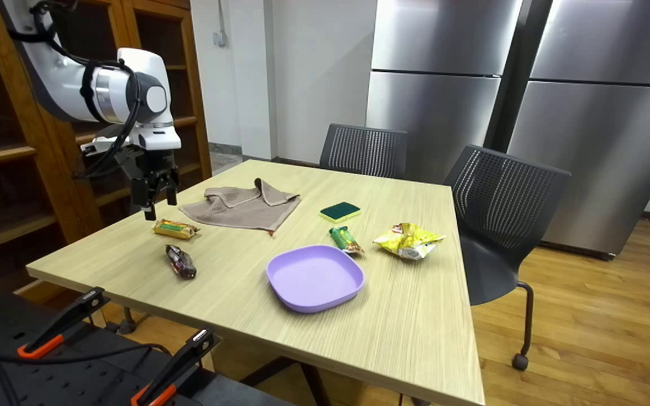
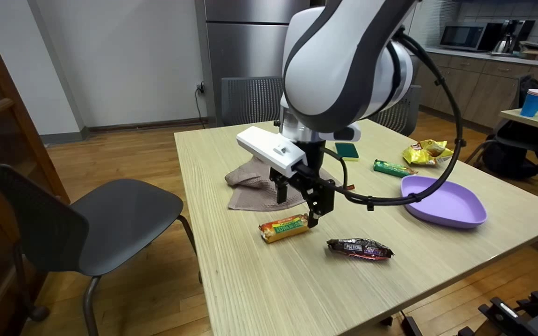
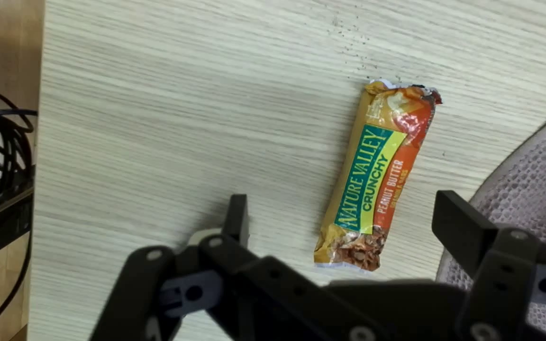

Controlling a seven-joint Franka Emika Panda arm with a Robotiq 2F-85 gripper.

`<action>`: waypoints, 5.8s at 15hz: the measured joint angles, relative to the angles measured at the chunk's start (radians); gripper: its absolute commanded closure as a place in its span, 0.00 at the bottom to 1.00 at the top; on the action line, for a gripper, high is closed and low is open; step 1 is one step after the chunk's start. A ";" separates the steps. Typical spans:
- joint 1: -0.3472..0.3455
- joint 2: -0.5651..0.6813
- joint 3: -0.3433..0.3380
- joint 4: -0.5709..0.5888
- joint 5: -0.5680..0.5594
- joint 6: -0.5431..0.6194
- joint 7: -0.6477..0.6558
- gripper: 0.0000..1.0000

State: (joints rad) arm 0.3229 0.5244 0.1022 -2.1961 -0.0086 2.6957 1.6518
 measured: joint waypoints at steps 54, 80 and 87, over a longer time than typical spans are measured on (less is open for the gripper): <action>-0.079 -0.027 -0.154 0.064 0.033 -0.206 -0.394 0.84; -0.248 -0.039 -0.316 -0.024 -0.071 -0.205 -0.798 0.84; -0.243 0.037 -0.341 0.027 -0.102 -0.204 -0.798 0.84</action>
State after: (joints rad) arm 0.0800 0.5615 -0.2390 -2.1689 -0.1103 2.4917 0.8539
